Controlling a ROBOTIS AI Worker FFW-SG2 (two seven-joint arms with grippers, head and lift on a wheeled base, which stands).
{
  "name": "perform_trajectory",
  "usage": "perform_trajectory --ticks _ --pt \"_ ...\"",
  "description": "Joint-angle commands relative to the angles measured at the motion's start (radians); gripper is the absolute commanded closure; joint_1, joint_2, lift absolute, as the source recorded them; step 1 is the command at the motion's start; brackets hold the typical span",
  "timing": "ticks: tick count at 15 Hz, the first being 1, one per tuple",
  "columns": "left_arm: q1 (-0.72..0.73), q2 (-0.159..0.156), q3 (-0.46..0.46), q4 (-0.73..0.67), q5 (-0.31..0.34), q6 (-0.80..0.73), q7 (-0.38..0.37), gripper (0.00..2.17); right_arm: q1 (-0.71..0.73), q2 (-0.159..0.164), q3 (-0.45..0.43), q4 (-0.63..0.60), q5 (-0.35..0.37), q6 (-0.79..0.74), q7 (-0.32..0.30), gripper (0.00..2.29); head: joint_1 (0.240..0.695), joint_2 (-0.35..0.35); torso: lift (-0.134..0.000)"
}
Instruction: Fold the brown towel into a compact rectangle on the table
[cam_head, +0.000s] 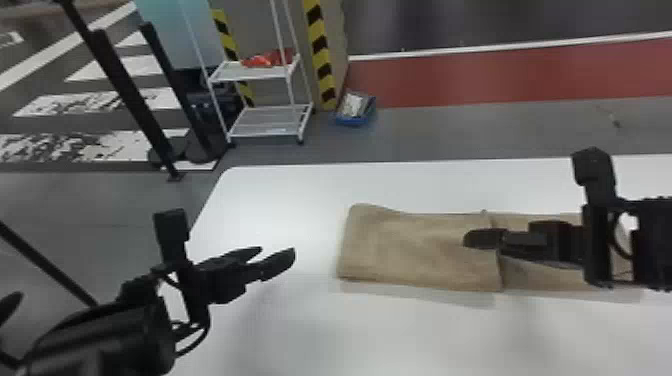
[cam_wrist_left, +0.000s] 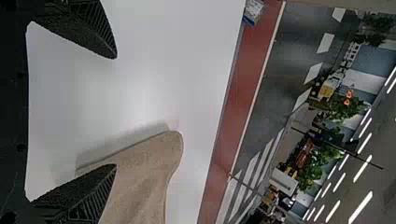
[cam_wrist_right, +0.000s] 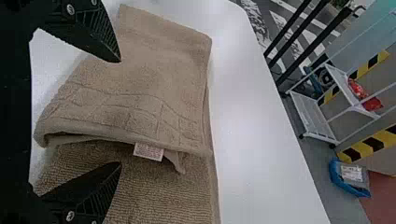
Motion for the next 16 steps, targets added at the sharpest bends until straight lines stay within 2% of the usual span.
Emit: perform_trajectory --ticks 1,4,7,9,11,14,15,16 --pt "0.0 -0.003 0.001 0.002 0.0 -0.007 0.0 0.05 -0.006 0.001 0.012 0.028 -0.005 -0.032 -0.002 0.13 0.695 0.244 -0.124" --pt "0.002 -0.003 0.003 0.002 0.002 -0.007 -0.002 0.05 -0.012 0.001 0.03 0.055 -0.012 -0.062 -0.005 0.23 0.695 0.249 -0.124" --pt "0.003 -0.003 0.003 0.002 0.002 -0.007 -0.003 0.05 -0.014 0.001 0.038 0.062 -0.025 -0.062 -0.005 0.49 0.695 0.255 -0.124" --pt "0.005 -0.003 0.003 0.002 0.002 -0.007 -0.003 0.05 -0.014 0.001 0.038 0.062 -0.023 -0.053 -0.005 0.81 0.695 0.262 -0.124" --pt "0.005 -0.003 0.003 0.0 0.002 -0.007 -0.005 0.05 -0.012 0.001 0.035 0.055 -0.026 -0.044 -0.003 1.28 0.695 0.263 -0.124" --pt "0.009 -0.003 0.003 0.0 0.002 -0.007 -0.006 0.05 -0.012 0.001 0.027 0.04 -0.026 -0.029 -0.002 1.84 0.695 0.263 -0.124" --pt "0.011 -0.003 0.003 0.0 0.002 -0.007 -0.006 0.05 -0.014 0.001 0.027 0.032 -0.026 -0.019 -0.003 1.95 0.695 0.262 -0.124" --pt "0.009 -0.003 0.003 0.0 0.0 -0.007 -0.006 0.05 -0.015 0.001 0.027 0.031 -0.028 -0.016 -0.003 1.95 0.695 0.262 -0.124"
